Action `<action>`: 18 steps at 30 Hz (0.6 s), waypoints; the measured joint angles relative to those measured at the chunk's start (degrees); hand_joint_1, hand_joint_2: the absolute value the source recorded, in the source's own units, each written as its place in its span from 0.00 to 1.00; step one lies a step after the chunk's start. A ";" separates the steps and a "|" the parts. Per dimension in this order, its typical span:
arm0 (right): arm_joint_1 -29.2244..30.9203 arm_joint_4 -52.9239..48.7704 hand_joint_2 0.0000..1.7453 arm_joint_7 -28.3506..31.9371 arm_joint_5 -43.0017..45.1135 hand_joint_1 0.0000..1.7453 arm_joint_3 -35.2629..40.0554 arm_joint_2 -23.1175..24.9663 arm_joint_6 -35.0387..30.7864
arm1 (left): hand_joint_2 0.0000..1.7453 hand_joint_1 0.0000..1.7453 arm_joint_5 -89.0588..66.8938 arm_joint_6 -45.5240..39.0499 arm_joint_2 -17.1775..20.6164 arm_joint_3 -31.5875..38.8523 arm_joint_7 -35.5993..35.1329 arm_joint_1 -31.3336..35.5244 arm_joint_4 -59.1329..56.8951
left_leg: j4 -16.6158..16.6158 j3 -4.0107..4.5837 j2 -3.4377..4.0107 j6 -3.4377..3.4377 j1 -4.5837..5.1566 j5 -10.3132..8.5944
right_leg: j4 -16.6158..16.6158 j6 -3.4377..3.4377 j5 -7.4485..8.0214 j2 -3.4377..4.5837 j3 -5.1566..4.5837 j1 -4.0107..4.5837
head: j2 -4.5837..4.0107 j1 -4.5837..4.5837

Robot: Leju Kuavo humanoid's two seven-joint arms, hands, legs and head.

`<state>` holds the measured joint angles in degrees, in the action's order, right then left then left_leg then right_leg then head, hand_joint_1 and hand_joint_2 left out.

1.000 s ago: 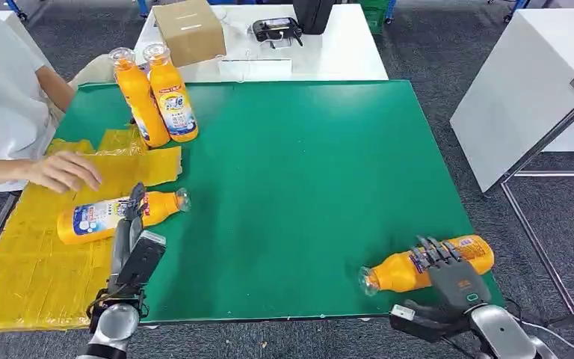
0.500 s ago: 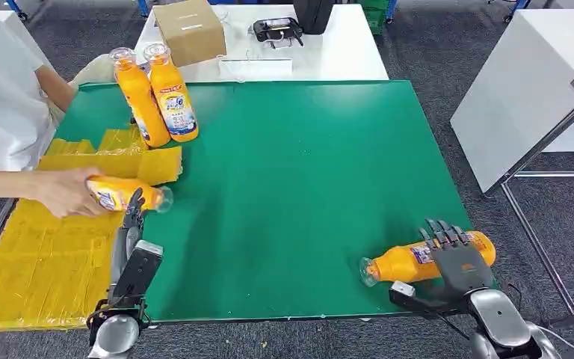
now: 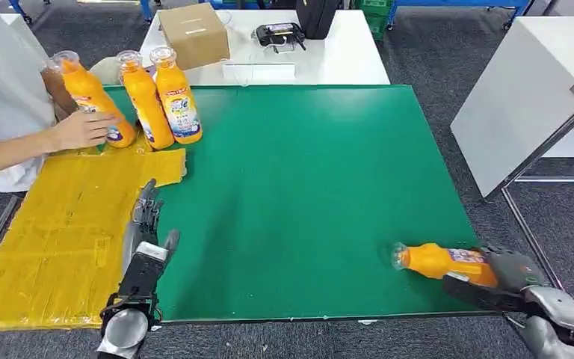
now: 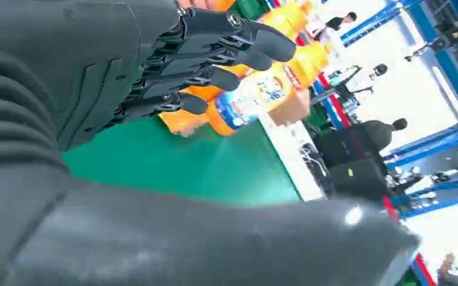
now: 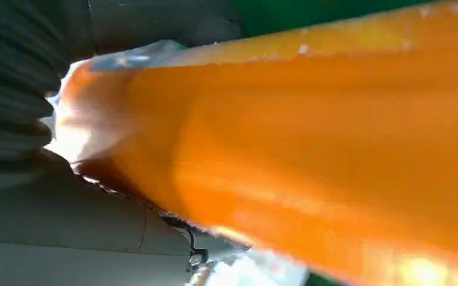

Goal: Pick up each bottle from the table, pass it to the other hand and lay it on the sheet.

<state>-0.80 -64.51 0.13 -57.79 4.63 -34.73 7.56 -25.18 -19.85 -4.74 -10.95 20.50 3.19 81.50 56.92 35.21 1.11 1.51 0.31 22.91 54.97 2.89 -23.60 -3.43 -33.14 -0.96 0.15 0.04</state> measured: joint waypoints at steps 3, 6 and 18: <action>0.27 0.68 1.00 0.04 -0.22 0.97 -0.02 0.00 -0.31 | 1.00 0.00 0.07 -0.09 0.00 -0.17 0.00 0.08 -0.07 | 0.00 -0.03 0.01 0.00 -0.01 0.00 | -0.04 0.00 -0.01 0.01 0.06 0.01 | 0.00 -0.04; 1.61 3.58 1.00 0.31 -1.01 1.00 -0.09 0.04 -1.55 | 1.00 0.00 0.24 -0.52 0.00 -0.96 0.00 0.33 -0.33 | -0.01 -0.20 0.04 0.00 -0.07 0.06 | -0.24 0.00 -0.01 0.04 0.30 0.06 | 0.00 -0.02; 2.90 -4.23 1.00 4.80 3.55 1.00 2.08 17.01 -21.96 | 1.00 0.00 -4.67 -0.72 -0.04 -2.58 -3.48 -3.24 3.54 | -0.05 -0.18 1.01 0.14 -0.47 -0.04 | -0.88 0.30 0.89 1.17 1.11 0.50 | 0.00 0.02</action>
<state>2.10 -68.74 4.93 -54.25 6.71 -17.72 -14.40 -29.85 -20.57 -4.79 -13.53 17.03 -0.05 85.04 56.87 35.04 2.12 1.65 -0.16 22.87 54.09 3.19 -22.72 -2.26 -32.03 -0.47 0.15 0.06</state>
